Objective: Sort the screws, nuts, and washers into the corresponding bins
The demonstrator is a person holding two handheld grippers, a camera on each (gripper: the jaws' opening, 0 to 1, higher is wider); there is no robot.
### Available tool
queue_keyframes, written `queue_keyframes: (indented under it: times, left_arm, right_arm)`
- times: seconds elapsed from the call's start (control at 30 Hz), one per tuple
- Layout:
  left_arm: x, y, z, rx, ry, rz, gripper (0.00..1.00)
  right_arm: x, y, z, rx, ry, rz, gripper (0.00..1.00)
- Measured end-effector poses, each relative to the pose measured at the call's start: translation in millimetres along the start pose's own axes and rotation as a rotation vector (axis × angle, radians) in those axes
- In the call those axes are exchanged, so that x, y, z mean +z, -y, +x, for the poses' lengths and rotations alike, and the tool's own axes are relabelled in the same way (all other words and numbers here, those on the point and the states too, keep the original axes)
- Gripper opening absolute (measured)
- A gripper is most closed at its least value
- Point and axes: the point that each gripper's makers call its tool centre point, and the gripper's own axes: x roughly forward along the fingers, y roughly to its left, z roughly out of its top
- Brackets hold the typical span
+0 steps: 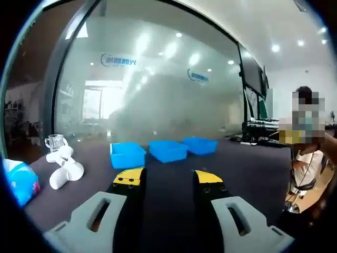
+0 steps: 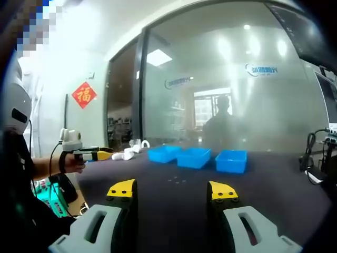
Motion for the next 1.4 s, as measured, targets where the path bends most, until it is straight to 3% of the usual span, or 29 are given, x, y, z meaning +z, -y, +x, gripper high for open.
queue_keyframes:
  times: [0.5,0.77,1.4]
  left_arm:
    - [-15.4,18.7,1.9,-0.133,-0.096,-0.065,0.37]
    - [-20.8,38.5,1.6,-0.220,-0.142,-0.034,0.38]
    - [-17.5,46.0,1.5,-0.243,-0.164,-0.023,0.38]
  right_arm:
    - [-4.0,1.0,-0.8,-0.006,-0.007,0.003,0.48]
    - [-3.6,0.9,-1.3,-0.007,-0.004,0.003,0.48]
    - [-5.6,3.5,-6.9,-0.014,0.003,0.008,0.48]
